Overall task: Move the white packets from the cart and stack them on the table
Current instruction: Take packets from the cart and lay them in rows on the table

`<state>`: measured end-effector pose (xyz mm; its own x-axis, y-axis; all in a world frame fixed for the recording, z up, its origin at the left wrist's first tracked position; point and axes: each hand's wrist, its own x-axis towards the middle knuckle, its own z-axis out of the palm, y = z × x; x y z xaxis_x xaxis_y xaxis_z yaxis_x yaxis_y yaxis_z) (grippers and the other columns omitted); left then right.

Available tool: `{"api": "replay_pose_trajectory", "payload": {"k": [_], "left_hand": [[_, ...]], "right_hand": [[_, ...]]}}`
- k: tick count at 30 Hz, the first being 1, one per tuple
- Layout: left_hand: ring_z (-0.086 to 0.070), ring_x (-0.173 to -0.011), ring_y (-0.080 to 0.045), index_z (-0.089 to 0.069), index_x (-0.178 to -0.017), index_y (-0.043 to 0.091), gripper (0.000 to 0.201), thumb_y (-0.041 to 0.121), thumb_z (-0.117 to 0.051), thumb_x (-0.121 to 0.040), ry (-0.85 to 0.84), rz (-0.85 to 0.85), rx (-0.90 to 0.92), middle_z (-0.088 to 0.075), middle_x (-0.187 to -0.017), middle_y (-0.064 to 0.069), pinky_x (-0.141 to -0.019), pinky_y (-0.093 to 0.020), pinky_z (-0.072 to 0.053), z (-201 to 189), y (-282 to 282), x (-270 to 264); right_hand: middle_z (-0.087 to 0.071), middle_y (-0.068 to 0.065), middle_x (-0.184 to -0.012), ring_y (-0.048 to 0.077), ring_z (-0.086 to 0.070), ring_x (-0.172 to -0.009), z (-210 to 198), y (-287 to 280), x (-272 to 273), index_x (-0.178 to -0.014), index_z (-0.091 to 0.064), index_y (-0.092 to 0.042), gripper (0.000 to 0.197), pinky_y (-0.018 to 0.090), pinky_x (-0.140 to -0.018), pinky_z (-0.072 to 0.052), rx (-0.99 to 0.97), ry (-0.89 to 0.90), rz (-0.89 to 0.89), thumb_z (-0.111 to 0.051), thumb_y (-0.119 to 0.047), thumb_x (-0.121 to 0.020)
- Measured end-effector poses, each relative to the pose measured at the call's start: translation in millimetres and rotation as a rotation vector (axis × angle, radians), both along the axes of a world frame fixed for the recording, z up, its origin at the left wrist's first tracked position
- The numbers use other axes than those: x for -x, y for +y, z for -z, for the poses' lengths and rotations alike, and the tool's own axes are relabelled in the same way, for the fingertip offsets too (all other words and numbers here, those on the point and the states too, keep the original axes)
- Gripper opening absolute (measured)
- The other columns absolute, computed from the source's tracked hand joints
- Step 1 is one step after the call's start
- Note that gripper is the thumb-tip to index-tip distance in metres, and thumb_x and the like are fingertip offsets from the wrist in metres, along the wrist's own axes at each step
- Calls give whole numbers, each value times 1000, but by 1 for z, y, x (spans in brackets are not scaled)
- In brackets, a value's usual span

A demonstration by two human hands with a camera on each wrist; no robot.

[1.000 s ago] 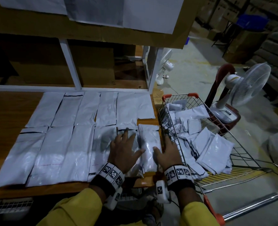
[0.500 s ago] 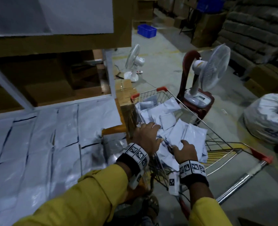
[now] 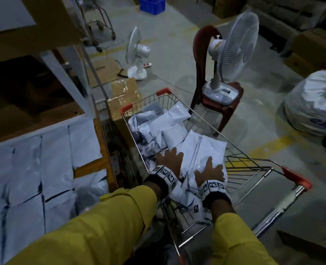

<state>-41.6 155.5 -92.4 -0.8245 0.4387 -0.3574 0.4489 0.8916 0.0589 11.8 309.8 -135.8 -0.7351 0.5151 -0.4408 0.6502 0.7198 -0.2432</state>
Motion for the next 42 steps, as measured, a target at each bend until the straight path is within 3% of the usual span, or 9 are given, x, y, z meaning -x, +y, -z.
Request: {"api": "replay_pose_trajectory", "payload": {"k": [4,10,16,21,28,34,37,40,42], "left_hand": [[-32,-139,-37,-29,-153,23,72,20,-62,-90,-71,78,72,-8,-166,-11,-106,-54,-38,24,9,9],[-17,-147,-34,-24,-155,32,70,33,-58,-94,-210,174,140,0,-168,-5,-111,-58,-30,49,22,28],[-36,-134,-35,-41,-143,29,60,41,-61,-88,-66,87,159,-22,-159,-6,-105,-56,-31,71,34,30],[-61,-83,-35,-67,-103,21,44,27,-81,-62,26,46,137,-60,-117,-14,-73,-50,-51,85,51,28],[-36,-131,-43,-38,-138,15,58,28,-59,-85,35,-108,130,-12,-162,-23,-98,-54,-36,102,61,17],[-35,-134,-38,-43,-132,15,43,20,-56,-92,56,-135,109,-15,-161,-25,-103,-46,-35,104,59,21],[-47,-121,-38,-53,-122,16,45,24,-70,-82,20,-145,99,-33,-151,-28,-95,-44,-40,91,57,16],[-60,-75,-33,-67,-80,18,39,21,-90,-48,-39,-168,58,-61,-103,-22,-62,-36,-48,84,49,17],[-60,-78,-34,-67,-85,17,29,20,-84,-62,-6,-151,2,-57,-107,-20,-66,-38,-50,78,43,16]], "right_hand": [[11,24,-162,48,-11,-147,16,3,10,-157,4,-40,93,62,-113,-27,-3,-61,-75,-53,-66,-89],[17,27,-161,54,-23,-142,31,18,32,-155,12,-46,94,62,-108,-33,81,-58,-88,-46,-74,-87],[18,27,-160,53,-26,-141,43,26,33,-158,6,-35,103,60,-108,-35,106,-97,-64,-58,-66,-85],[8,24,-161,48,-14,-146,35,32,32,-157,-2,-37,89,62,-112,-30,140,-70,-1,-55,-50,-87],[-3,19,-162,44,-21,-142,16,39,22,-158,-11,-36,86,57,-112,-30,167,-23,144,-49,-50,-83],[-11,18,-161,42,-27,-140,-10,49,15,-158,-14,-36,74,56,-112,-26,79,-35,131,-48,-44,-92],[-16,16,-160,41,-27,-139,-22,48,13,-156,-19,-36,70,56,-113,-25,49,-17,137,-46,-44,-92],[-18,15,-160,40,-26,-139,-28,41,11,-155,-22,-38,68,56,-113,-22,26,13,135,-45,-43,-92],[-20,15,-159,39,-27,-138,-31,35,9,-154,-24,-38,66,55,-114,-21,7,32,129,-45,-43,-92]]}}
